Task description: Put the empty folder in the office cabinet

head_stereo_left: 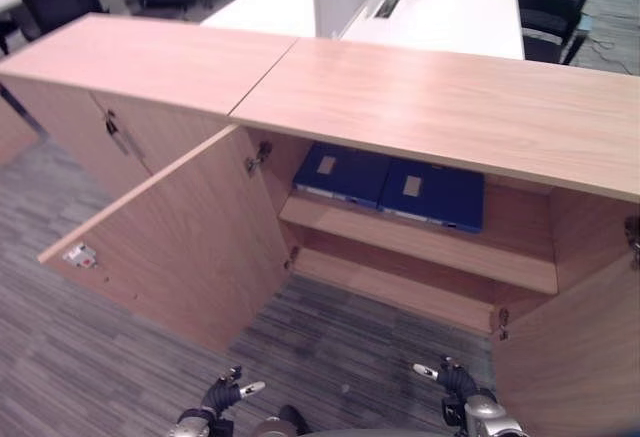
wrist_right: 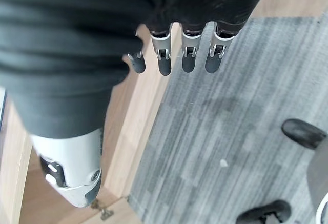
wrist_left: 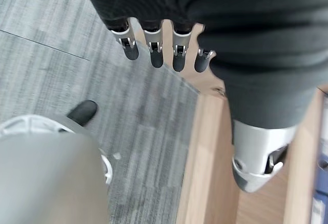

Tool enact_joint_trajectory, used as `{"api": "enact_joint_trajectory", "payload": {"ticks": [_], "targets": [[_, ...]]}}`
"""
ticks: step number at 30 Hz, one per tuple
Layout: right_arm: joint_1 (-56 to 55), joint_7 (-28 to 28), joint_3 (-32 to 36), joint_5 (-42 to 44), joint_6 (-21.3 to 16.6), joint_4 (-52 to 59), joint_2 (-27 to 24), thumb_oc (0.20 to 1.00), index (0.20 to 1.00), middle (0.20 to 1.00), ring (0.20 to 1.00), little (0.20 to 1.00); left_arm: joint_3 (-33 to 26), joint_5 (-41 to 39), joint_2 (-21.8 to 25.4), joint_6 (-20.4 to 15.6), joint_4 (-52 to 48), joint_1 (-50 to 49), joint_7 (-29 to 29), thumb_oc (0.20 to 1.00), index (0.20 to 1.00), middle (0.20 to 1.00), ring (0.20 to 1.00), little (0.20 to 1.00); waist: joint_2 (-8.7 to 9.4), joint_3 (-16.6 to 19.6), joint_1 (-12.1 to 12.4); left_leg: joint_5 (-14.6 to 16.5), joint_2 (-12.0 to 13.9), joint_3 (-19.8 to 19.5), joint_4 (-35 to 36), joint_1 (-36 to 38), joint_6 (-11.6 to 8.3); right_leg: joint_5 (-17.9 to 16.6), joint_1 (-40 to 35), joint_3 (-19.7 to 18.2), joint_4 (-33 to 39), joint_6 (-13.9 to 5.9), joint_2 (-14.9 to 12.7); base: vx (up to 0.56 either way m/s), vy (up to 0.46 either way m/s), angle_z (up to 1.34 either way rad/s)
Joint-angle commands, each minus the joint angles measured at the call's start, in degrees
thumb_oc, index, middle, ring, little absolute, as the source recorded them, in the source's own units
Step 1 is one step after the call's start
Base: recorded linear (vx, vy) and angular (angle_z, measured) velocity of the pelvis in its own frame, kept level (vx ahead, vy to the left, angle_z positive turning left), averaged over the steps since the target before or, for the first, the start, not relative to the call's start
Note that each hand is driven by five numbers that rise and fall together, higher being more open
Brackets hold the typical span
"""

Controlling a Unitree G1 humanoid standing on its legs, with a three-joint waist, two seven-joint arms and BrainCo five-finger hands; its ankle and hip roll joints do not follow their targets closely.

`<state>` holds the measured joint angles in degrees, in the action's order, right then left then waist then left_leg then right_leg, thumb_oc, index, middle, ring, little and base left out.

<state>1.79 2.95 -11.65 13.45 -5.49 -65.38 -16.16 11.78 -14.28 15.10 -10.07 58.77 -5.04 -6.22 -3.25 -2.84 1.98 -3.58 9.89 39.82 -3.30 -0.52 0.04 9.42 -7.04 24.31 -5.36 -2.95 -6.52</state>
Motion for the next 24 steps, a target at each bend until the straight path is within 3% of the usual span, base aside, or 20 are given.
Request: {"api": "enact_joint_trajectory", "payload": {"ticks": [1,3,5,7,8,9,10,14,18,19,23,24], "targets": [[3.99,0.30,-0.80,0.85,-0.84,0.46,-0.55,1.000,1.000,1.000,1.000,1.000,-0.73,1.07,1.05,-1.73,-0.40,2.34,0.08,1.000,1.000,1.000,1.000,1.000,1.34,-1.96,-0.45,-0.96,-0.69,-4.33,-1.49,-3.42,-3.41,-0.13,-5.74,-2.92,3.66,-5.53,-2.46,-0.10,-0.108,-0.30],[4.10,0.51,-1.06,1.18,-0.92,0.63,-1.59,1.000,1.000,1.000,1.000,1.000,-0.79,0.54,0.01,-1.78,0.52,2.39,0.72,1.000,1.000,1.000,1.000,1.000,0.27,-3.64,0.00,-3.91,1.39,-8.33,-3.88,-5.19,-5.50,-1.20,-6.12,-4.84,7.21,-4.73,-1.76,-0.22,-0.076,-0.38],[4.26,0.80,-1.40,1.54,-1.07,0.18,-2.35,1.000,1.000,1.000,1.000,1.000,-0.39,-1.18,-1.07,-2.38,1.39,2.76,1.47,1.000,1.000,1.000,1.000,1.000,-0.29,-5.05,1.54,-6.07,0.12,-21.61,-3.91,-6.93,-8.59,-2.40,-5.30,-7.18,8.57,-4.82,-2.23,-0.25,0.016,-0.54],[4.16,1.01,-1.64,1.56,-1.33,-0.30,-2.68,1.000,1.000,1.000,1.000,1.000,0.02,-2.87,-1.80,-2.77,1.75,2.37,1.82,1.000,1.000,1.000,1.000,1.000,0.62,-5.74,2.56,-4.36,-1.00,-34.84,-3.40,-6.54,-9.38,-4.08,-2.97,-10.00,8.27,-5.20,-3.74,-0.19,-0.008,-0.62],[4.16,1.01,-1.64,1.56,-1.33,-0.30,-2.68,1.000,1.000,1.000,1.000,1.000,0.02,-2.87,-1.80,-2.77,1.75,2.37,1.82,1.000,1.000,1.000,1.000,1.000,0.62,-5.74,2.56,-4.36,-1.00,-34.84,-3.40,-6.54,-9.38,-4.08,-2.97,-10.00,8.27,-5.20,-3.74,-0.16,-0.005,-0.83],[4.27,0.91,-1.69,1.18,-1.59,-0.66,-2.89,1.000,1.000,1.000,1.000,1.000,-0.10,-3.54,-2.07,-2.95,2.30,2.21,1.78,1.000,1.000,1.000,1.000,1.000,1.04,-5.50,2.44,-2.63,-0.84,-41.23,-2.93,-4.63,-9.81,-4.96,-1.29,-12.25,7.98,-5.54,-4.31,-0.19,0.076,-0.81],[4.65,0.82,-1.22,0.78,-1.75,-1.25,-3.39,1.000,1.000,1.000,1.000,1.000,-0.46,-3.86,-2.21,-3.11,3.46,2.24,1.82,1.000,1.000,1.000,1.000,1.000,1.11,-5.09,1.75,-1.79,0.35,-44.39,-2.64,-1.26,-10.29,-5.80,0.41,-13.56,7.49,-6.15,-5.10,-0.20,0.109,-0.71],[4.67,0.40,-0.83,1.19,-1.76,-1.53,-3.90,1.000,1.000,1.000,1.000,1.000,-0.32,-3.91,-1.97,-3.35,4.42,2.31,1.71,1.000,1.000,1.000,1.000,1.000,-0.09,-3.58,-0.09,-0.07,2.34,-47.49,-0.17,3.80,-11.18,-6.46,3.15,-15.23,6.25,-7.25,-5.61,-0.08,0.137,-0.49],[3.83,0.03,0.38,1.95,-1.47,-1.49,-3.60,1.000,1.000,1.000,1.000,1.000,0.19,-3.01,-1.37,-3.26,3.81,2.66,1.62,1.000,1.000,1.000,1.000,1.000,-0.47,-3.36,-1.27,2.82,2.34,-44.49,1.50,4.93,-10.81,-6.97,3.14,-15.96,5.30,-8.10,-6.71,0.00,0.157,0.06],[3.68,0.22,1.19,2.74,-1.38,-1.01,-3.08,1.000,1.000,1.000,1.000,1.000,0.57,-2.81,-0.64,-3.32,2.80,3.22,1.61,1.000,1.000,1.000,1.000,1.000,0.10,-3.66,-1.85,5.48,1.14,-43.73,1.29,5.27,-9.93,-7.95,3.62,-16.87,4.46,-8.66,-8.29,-0.01,0.211,0.03],[3.06,-0.11,1.67,3.17,-1.10,-0.01,-1.59,1.000,1.000,1.000,1.000,1.000,0.64,-1.83,0.64,-3.58,1.85,3.76,1.64,1.000,1.000,1.000,1.000,1.000,1.57,-4.09,-2.05,7.94,-1.16,-42.23,1.33,6.21,-8.08,-9.49,4.41,-18.41,3.27,-9.98,-10.79,-0.02,0.245,-0.18],[3.03,-0.33,1.63,3.13,-0.91,0.60,-0.66,1.000,1.000,1.000,1.000,1.000,0.44,-0.97,1.36,-3.46,2.79,4.27,1.49,1.000,1.000,1.000,1.000,1.000,2.33,-4.32,-2.24,8.98,-2.86,-41.37,1.80,6.63,-6.97,-10.93,5.78,-19.31,2.39,-11.22,-12.29,-0.05,0.260,-0.31]]}}
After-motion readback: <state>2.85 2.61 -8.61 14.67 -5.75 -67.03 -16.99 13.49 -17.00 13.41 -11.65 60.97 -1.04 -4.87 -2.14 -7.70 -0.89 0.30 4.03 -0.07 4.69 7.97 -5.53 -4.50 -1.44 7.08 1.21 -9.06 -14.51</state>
